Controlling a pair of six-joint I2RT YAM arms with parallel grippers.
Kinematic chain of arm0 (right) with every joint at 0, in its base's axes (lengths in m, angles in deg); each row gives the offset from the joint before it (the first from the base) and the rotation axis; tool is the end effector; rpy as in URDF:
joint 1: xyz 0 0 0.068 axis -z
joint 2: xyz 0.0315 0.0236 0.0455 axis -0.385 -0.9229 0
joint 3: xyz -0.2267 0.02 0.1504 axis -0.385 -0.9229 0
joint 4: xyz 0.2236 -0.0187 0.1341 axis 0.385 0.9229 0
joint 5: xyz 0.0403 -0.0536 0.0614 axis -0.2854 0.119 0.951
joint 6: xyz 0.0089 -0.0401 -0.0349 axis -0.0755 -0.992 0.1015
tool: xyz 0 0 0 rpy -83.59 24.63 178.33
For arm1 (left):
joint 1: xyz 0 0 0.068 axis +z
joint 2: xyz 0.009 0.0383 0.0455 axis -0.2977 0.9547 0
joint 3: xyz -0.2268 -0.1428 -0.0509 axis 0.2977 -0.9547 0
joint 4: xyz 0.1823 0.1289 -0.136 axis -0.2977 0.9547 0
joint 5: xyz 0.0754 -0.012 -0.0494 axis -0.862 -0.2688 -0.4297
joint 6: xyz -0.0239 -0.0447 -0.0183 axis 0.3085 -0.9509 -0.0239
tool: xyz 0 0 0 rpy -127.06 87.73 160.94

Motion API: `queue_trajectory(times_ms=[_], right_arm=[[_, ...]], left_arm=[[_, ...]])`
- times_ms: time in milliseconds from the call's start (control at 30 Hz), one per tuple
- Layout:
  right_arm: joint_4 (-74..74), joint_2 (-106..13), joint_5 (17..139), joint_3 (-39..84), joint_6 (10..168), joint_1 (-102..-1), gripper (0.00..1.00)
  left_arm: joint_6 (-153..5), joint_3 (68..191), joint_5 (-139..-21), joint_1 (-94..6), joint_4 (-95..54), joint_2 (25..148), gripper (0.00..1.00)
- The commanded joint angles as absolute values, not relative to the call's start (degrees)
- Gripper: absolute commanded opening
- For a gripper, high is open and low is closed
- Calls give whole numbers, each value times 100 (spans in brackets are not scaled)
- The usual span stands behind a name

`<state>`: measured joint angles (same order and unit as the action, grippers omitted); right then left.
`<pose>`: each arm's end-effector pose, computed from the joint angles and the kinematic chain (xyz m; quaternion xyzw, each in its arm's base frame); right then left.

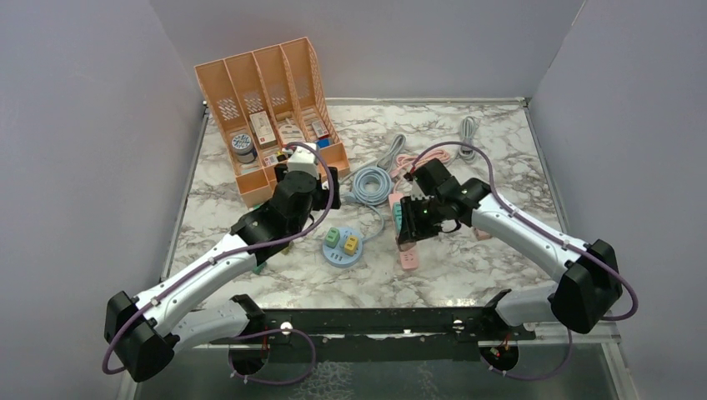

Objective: Insert the plug

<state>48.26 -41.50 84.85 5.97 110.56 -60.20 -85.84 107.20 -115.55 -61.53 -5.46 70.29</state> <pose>0.1957 0.1613 0.2560 -0.1042 0.9652 0.2133 0.1100 0.1791 -0.1516 0.3192 0.0194 0.8171 -0.1390 0.5591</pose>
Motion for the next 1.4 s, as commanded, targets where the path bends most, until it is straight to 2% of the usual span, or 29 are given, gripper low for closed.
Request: queue_trajectory(times_ms=[0,333,1367], right_arm=[[5312,-4437,7536,986,11322,-6083,1],[5364,-5088,7190,1212,11647,-6129,1],[4953,-5711,6782,1130,11827,-6191,1]], left_arm=[[-8460,10503,-12076,-6122,-730,6678,87],[-8374,10233,-12232,-6118,-775,6186,87],[-8303,10250,-12187,-6118,-807,6247,87]])
